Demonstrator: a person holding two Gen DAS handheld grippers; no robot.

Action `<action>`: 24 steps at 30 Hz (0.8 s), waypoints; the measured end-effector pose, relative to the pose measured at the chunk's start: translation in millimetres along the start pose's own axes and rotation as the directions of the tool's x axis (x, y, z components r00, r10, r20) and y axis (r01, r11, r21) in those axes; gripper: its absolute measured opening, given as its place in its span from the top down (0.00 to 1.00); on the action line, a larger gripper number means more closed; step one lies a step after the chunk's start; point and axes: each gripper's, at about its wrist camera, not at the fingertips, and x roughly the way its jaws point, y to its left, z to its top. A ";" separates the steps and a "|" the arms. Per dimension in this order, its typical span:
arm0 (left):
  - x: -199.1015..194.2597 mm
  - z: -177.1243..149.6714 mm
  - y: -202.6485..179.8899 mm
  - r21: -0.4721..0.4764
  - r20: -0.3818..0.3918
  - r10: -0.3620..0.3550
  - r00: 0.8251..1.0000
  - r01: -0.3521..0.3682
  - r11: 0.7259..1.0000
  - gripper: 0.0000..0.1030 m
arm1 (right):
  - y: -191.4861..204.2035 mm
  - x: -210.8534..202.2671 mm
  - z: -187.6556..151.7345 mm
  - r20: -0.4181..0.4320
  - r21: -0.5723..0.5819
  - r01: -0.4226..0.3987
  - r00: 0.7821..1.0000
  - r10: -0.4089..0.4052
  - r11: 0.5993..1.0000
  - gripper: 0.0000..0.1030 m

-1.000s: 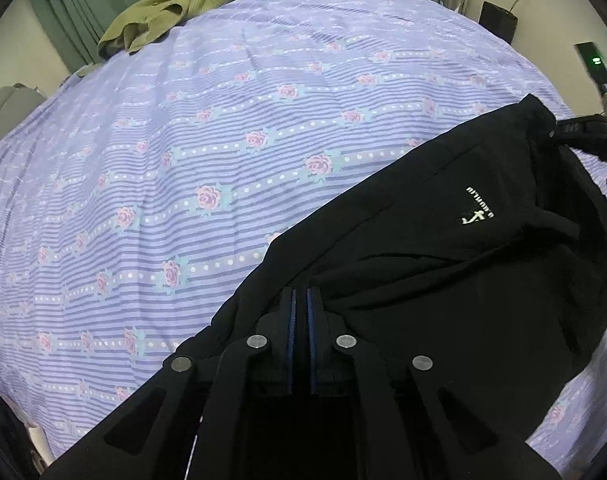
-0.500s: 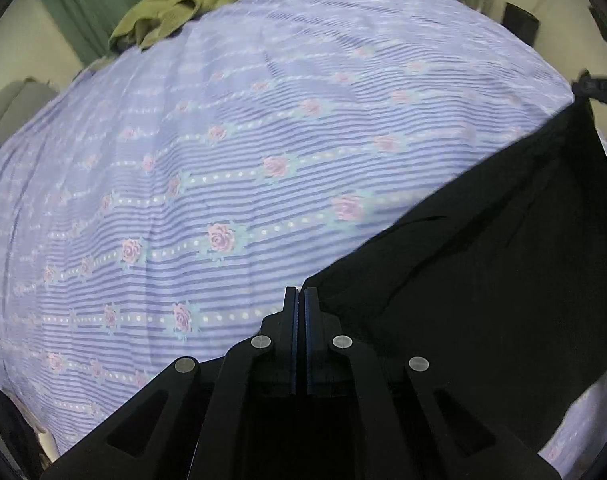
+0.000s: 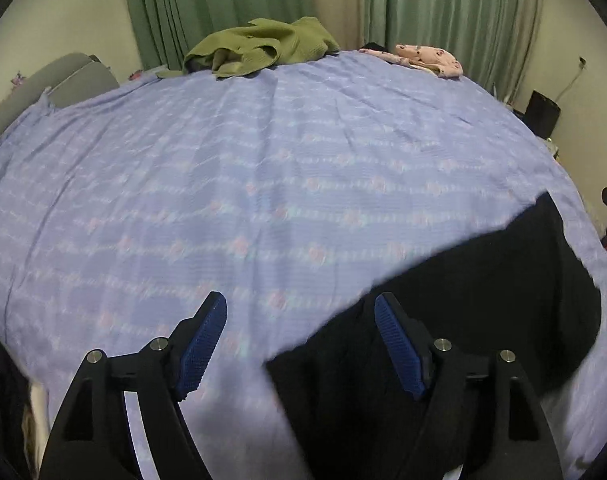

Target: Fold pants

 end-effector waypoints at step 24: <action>83.4 -56.7 29.5 -0.344 -0.106 -0.362 0.926 0.308 0.887 0.52 | 52.2 -67.8 -122.6 -0.358 0.076 -0.313 0.878 0.319 0.947 0.19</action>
